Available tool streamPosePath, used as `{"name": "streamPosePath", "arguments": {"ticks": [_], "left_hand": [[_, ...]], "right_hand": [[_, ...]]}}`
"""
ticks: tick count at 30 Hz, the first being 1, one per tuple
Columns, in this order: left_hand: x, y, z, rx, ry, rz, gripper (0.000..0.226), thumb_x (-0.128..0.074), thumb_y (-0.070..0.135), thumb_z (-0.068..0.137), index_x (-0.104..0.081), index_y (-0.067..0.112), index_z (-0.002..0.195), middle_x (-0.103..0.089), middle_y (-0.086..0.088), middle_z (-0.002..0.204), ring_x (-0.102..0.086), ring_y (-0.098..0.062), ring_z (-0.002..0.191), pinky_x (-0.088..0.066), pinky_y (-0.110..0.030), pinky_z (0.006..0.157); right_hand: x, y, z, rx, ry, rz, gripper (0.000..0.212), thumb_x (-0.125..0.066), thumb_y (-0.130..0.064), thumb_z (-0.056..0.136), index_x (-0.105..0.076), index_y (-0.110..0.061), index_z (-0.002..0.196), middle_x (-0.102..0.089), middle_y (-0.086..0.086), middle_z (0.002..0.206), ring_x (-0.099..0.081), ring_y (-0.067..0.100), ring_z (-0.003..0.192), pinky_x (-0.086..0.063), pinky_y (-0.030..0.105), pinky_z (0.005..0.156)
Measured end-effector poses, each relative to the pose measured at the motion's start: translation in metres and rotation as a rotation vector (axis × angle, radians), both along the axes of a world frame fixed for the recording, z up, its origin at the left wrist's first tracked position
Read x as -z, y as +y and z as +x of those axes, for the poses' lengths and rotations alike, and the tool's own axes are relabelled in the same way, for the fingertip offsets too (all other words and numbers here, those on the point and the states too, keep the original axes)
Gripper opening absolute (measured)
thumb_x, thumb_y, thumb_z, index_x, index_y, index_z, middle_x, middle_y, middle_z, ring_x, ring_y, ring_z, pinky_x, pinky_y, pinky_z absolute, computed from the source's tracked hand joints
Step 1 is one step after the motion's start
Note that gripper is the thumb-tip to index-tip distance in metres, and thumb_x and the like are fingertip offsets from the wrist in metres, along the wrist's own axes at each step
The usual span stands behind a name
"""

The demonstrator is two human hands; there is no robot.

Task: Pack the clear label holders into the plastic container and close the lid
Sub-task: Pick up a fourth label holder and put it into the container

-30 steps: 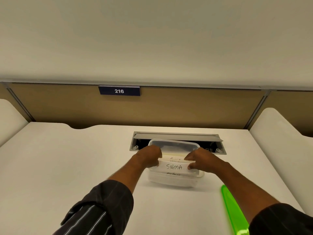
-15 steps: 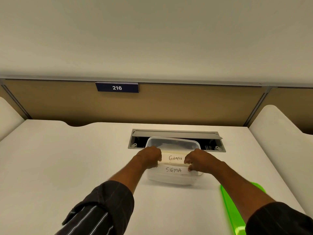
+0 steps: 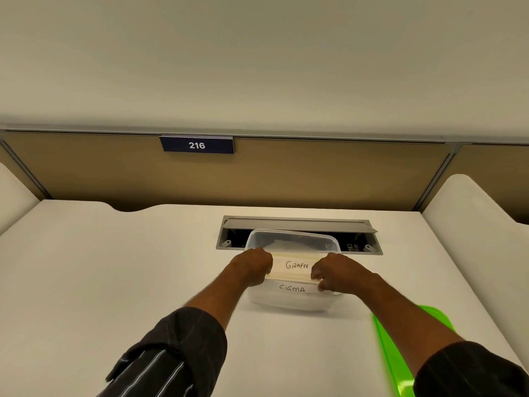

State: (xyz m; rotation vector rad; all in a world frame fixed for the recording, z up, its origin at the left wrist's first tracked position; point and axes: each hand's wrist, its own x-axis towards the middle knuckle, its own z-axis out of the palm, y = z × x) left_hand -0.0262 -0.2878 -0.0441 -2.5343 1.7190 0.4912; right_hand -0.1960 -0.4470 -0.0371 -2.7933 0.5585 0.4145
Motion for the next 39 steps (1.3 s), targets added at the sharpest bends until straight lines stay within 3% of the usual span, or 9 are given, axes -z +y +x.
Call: {"name": "streamPosePath", "arguments": {"ticks": [16, 22, 29, 33, 39], "left_hand": [[0.006, 0.002, 0.0, -0.004, -0.027, -0.001, 0.029, -0.062, 0.006, 0.088, -0.065, 0.007, 0.118, -0.064, -0.015, 0.118, -0.064, -0.028, 0.105, -0.05, -0.033, 0.09], [-0.005, 0.004, -0.001, -0.056, 0.072, -0.091, 0.042, -0.062, 0.031, 0.091, -0.061, 0.009, 0.127, -0.062, -0.012, 0.126, -0.061, -0.026, 0.113, -0.048, -0.034, 0.095], [-0.043, 0.036, 0.0, -0.115, 0.076, -0.305, 0.046, -0.053, 0.038, 0.094, -0.053, 0.016, 0.135, -0.058, -0.005, 0.135, -0.055, -0.023, 0.123, -0.045, -0.034, 0.099], [-0.062, 0.079, 0.011, -0.181, 0.022, -0.319, 0.048, -0.051, 0.037, 0.096, -0.047, 0.017, 0.139, -0.052, -0.003, 0.142, -0.05, -0.021, 0.128, -0.042, -0.034, 0.101], [-0.075, 0.171, 0.035, -0.327, -0.04, -0.3, 0.049, -0.046, 0.036, 0.098, -0.042, 0.018, 0.143, -0.044, 0.0, 0.149, -0.04, -0.018, 0.137, -0.034, -0.033, 0.11]], "right_hand": [[0.01, 0.003, 0.001, -0.022, 0.073, -0.132, 0.034, -0.071, -0.029, 0.081, -0.066, -0.022, 0.114, -0.065, 0.006, 0.116, -0.061, 0.024, 0.103, -0.051, 0.033, 0.089], [0.005, 0.008, 0.002, -0.02, 0.095, -0.137, 0.038, -0.07, -0.034, 0.082, -0.063, -0.023, 0.118, -0.064, 0.005, 0.12, -0.061, 0.023, 0.106, -0.05, 0.033, 0.09], [-0.029, 0.034, 0.019, 0.094, -0.21, -0.146, 0.042, -0.055, -0.045, 0.09, -0.059, -0.021, 0.124, -0.063, 0.001, 0.127, -0.058, 0.021, 0.116, -0.048, 0.034, 0.094], [-0.051, 0.073, 0.045, 0.088, -0.358, -0.12, 0.047, -0.047, -0.044, 0.094, -0.049, -0.021, 0.135, -0.053, 0.001, 0.139, -0.048, 0.021, 0.128, -0.041, 0.037, 0.102], [-0.061, 0.156, 0.09, -0.047, -0.434, -0.09, 0.052, -0.047, -0.046, 0.094, -0.045, -0.019, 0.138, -0.051, 0.001, 0.141, -0.047, 0.021, 0.129, -0.042, 0.036, 0.102]]}}
